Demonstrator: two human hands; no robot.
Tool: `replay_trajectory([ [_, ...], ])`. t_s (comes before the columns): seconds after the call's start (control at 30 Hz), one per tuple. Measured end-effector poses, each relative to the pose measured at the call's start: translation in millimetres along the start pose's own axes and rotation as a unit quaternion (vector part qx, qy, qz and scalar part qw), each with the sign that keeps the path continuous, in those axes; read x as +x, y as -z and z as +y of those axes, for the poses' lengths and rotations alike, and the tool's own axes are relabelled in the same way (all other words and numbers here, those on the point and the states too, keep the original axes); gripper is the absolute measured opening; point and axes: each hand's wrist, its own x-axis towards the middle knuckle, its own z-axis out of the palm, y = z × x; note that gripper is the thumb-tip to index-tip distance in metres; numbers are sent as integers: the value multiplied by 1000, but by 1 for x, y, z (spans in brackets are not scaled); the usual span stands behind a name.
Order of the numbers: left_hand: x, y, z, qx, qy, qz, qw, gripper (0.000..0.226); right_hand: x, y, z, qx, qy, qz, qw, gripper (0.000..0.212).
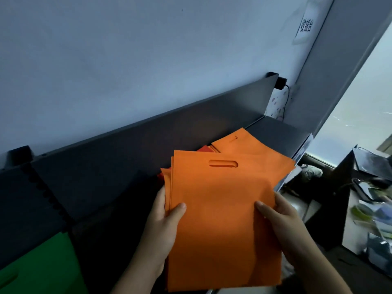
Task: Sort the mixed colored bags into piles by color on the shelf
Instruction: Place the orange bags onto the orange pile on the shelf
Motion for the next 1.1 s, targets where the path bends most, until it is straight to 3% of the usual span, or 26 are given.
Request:
replay_trajectory([
  [0.2,56,-40,0,-31,48,-8,998,47,54,12,-7,-29,-36,43,998,23],
  [0.37,106,-92,3,-18,24,13,999,56,129,37,-22,-68,-42,35,996,9],
  [0.63,194,-196,24,23,-11,63,998,55,286,106,-88,-85,51,-86,991,30],
  [0.77,247,-241,23,127,23,63,990,50,369,139,-97,-120,44,-134,983,26],
  [0.83,272,-255,13,193,53,67,978,63,414,140,-82,-209,41,-125,969,24],
  [0.9,290,-272,1,265,94,68,957,75,451,137,-60,-337,48,-119,933,31],
  [1.03,306,-298,-9,365,123,56,921,51,482,130,-28,-393,42,-147,907,62],
  [1.1,311,-304,-8,380,119,65,915,41,490,128,-21,-395,46,-151,905,63],
])
